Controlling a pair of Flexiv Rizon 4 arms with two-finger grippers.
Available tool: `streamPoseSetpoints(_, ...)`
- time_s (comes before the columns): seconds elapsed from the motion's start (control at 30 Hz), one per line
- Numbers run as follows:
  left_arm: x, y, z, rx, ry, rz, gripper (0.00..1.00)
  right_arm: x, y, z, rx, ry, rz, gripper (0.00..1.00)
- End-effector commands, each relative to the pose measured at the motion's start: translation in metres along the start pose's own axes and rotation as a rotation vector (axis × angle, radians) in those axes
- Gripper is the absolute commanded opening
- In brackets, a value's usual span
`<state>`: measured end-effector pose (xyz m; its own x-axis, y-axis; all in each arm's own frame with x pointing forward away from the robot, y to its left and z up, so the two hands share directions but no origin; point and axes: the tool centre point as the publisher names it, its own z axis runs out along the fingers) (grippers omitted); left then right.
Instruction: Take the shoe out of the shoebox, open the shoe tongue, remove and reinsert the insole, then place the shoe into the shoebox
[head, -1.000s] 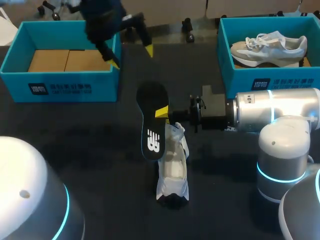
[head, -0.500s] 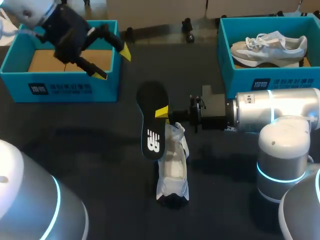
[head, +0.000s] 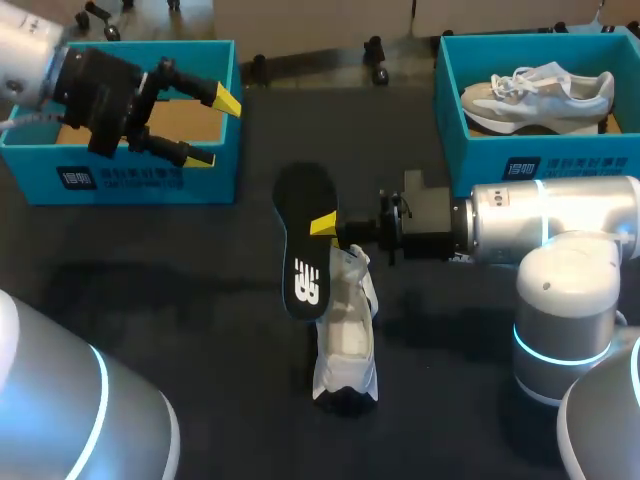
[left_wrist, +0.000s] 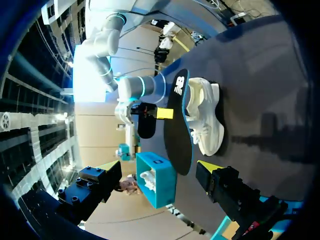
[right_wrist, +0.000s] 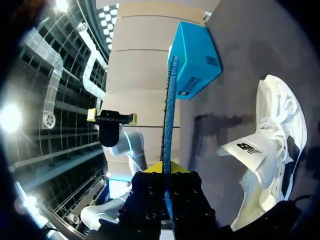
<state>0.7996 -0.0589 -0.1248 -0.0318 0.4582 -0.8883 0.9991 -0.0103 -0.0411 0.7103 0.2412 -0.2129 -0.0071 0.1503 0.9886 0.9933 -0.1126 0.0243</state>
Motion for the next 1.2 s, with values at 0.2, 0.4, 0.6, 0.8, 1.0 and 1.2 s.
streamPoseSetpoints(0.2, 0.025, -0.019, 0.017, 0.043, -0.14, 0.02, 1.0, 0.0, -0.001, 0.002, -0.004, -0.003, 0.0, 0.0)
streamPoseSetpoints(0.4, 0.034, -0.031, 0.029, 0.039, -0.202, 0.033, 1.0, 0.0, -0.001, 0.002, -0.004, -0.003, 0.0, 0.0)
streamPoseSetpoints(0.6, 0.042, -0.035, 0.046, 0.088, -0.198, 0.064, 1.0, 0.0, -0.001, 0.002, -0.004, -0.003, 0.0, 0.0)
streamPoseSetpoints(0.8, 0.042, -0.035, 0.046, 0.088, -0.198, 0.064, 1.0, 0.0, -0.001, 0.002, -0.004, -0.003, 0.0, 0.0)
streamPoseSetpoints(1.0, 0.044, -0.036, 0.05, 0.04, -0.192, 0.041, 1.0, 0.0, -0.001, 0.002, -0.004, -0.003, 0.0, 0.0)
streamPoseSetpoints(1.2, 0.054, -0.039, 0.066, -0.106, -0.234, -0.117, 1.0, 0.0, -0.001, 0.002, -0.004, -0.003, 0.0, 0.0)
